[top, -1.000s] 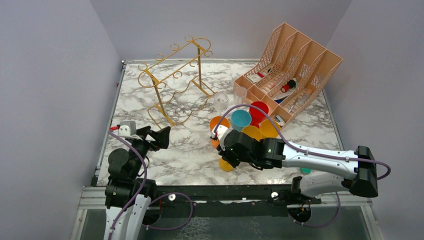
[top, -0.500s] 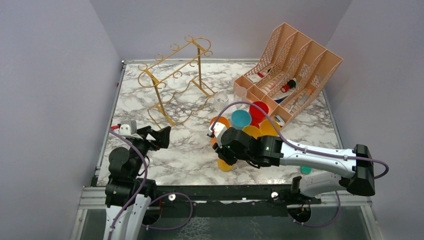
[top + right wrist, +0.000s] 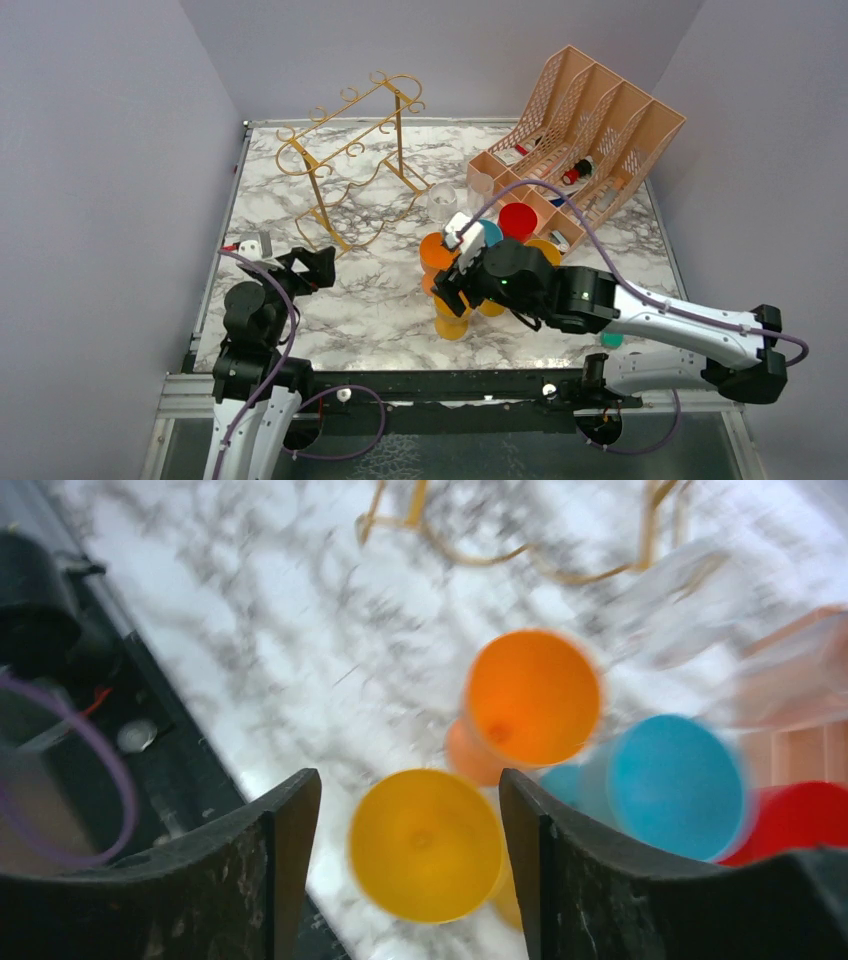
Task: Take the wine glass off the wine glass rack
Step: Place the wine glass at the center of the board, then reset both arms
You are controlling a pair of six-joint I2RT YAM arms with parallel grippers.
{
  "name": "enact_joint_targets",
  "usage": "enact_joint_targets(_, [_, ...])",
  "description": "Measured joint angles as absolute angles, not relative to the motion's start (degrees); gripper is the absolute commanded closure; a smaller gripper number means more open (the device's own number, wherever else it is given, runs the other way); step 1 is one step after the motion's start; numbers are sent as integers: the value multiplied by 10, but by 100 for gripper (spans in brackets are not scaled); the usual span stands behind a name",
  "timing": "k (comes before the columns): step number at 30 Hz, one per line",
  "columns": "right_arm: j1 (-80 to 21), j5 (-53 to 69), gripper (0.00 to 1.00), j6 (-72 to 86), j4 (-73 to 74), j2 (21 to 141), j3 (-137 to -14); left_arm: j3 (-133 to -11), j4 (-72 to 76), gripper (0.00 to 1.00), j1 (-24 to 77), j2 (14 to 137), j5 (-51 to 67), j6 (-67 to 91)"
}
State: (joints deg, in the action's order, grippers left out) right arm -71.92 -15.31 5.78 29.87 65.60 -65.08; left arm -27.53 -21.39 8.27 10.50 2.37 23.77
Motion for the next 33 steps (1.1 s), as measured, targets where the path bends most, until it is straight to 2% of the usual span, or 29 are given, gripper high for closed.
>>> enact_joint_targets(2, [-719, -215, 4, 41, 243, 618, -632, -275, -224, 1, 83, 127, -20, 250])
enact_joint_targets(3, [-719, -247, 1, 34, 216, 602, -620, -275, -227, 1, 83, 135, -34, 254])
enact_joint_targets(7, [-702, -372, 0, -39, 63, 559, -555, -286, -242, 1, 83, 215, -88, 259])
enact_joint_targets(9, [-660, -383, 0, -48, 46, 561, -554, -300, -250, 1, 83, 261, -103, 260])
enact_joint_targets(14, [-288, -254, 0, 47, 163, 618, -650, -342, -277, 1, 83, 330, -112, 281])
enact_joint_targets(16, [-203, -232, 0, 74, 205, 611, -662, -352, -288, 1, 83, 324, -114, 285])
enact_joint_targets(20, [-193, -172, 0, 104, 266, 591, -699, -413, -330, 1, 83, 316, -147, 268])
enact_joint_targets(28, [-197, -154, 0, 139, 297, 534, -716, -657, -385, 1, 83, 366, -227, 170])
enact_joint_targets(33, [-197, -159, 0, 139, 302, 525, -694, -699, -405, 1, 83, 359, -234, 141])
